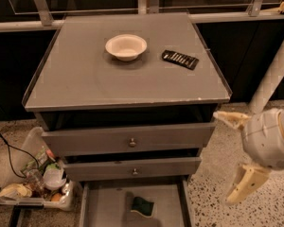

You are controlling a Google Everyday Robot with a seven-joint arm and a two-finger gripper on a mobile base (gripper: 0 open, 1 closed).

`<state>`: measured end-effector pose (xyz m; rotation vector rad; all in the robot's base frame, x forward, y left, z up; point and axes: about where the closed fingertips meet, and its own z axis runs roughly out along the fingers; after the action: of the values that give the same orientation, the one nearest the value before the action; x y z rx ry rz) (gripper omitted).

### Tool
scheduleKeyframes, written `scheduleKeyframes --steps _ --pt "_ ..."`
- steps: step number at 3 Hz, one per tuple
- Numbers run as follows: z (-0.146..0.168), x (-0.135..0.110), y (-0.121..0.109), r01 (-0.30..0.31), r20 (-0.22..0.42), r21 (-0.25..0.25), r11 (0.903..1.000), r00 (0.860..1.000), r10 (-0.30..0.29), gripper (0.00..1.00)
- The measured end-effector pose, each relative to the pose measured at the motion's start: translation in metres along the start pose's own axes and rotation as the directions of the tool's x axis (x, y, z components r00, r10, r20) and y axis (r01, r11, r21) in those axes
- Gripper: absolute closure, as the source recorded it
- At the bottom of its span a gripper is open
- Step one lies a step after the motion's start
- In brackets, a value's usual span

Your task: Pick sponge from bottom drawer and place on counter

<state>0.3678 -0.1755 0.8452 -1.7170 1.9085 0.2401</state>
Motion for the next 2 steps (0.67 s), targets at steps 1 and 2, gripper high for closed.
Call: scheduleKeyframes --steps 1,2 --pt "0.0045 0.0010 0.0064 0.039 0.013 -0.008 0.9992 0.999 -0.038 0.00" --pt "0.0045 0.0009 0.0062 0.038 0.013 -0.008 0.9993 0.999 -0.038 0.00"
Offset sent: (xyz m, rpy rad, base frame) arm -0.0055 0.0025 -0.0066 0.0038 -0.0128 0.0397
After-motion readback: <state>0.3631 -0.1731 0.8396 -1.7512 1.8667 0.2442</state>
